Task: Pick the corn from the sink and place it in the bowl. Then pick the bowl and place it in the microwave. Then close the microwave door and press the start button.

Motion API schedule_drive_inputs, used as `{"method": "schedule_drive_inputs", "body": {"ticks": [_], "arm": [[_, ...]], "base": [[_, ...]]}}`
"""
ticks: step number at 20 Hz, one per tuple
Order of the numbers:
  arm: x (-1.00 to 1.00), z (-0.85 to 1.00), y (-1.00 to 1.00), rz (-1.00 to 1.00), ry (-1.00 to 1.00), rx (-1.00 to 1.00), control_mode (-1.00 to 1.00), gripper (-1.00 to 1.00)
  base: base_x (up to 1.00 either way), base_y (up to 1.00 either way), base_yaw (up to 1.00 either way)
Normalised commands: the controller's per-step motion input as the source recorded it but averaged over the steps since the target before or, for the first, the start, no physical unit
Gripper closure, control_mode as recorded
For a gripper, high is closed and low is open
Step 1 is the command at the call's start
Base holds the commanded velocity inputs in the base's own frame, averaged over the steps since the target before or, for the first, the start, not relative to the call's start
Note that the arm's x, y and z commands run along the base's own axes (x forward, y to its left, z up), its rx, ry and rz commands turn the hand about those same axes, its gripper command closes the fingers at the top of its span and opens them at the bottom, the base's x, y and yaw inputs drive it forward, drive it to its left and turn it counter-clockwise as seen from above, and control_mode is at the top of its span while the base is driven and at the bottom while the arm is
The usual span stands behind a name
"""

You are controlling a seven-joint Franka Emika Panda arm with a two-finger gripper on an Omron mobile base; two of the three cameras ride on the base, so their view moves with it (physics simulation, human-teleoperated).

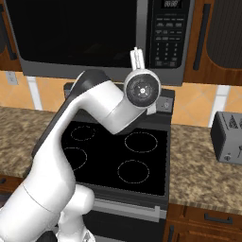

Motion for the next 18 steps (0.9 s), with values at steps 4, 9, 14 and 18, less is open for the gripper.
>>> {"method": "schedule_drive_inputs", "body": {"ticks": [4,9,14,18], "arm": [[0.47,-0.18,-0.14,0.0,0.0,0.06,-1.0,-1.0],[0.5,-0.07,-0.23,0.0,0.0,0.08,-1.0,-1.0],[0.45,-0.12,-0.15,0.0,0.01,0.07,-1.0,-1.0],[0.48,-0.07,-0.04,0.0,0.0,0.06,-1.0,-1.0]], "base": [[0.0,0.0,0.0],[0.0,0.0,0.0],[0.0,0.0,0.0],[0.0,0.0,0.0]]}}
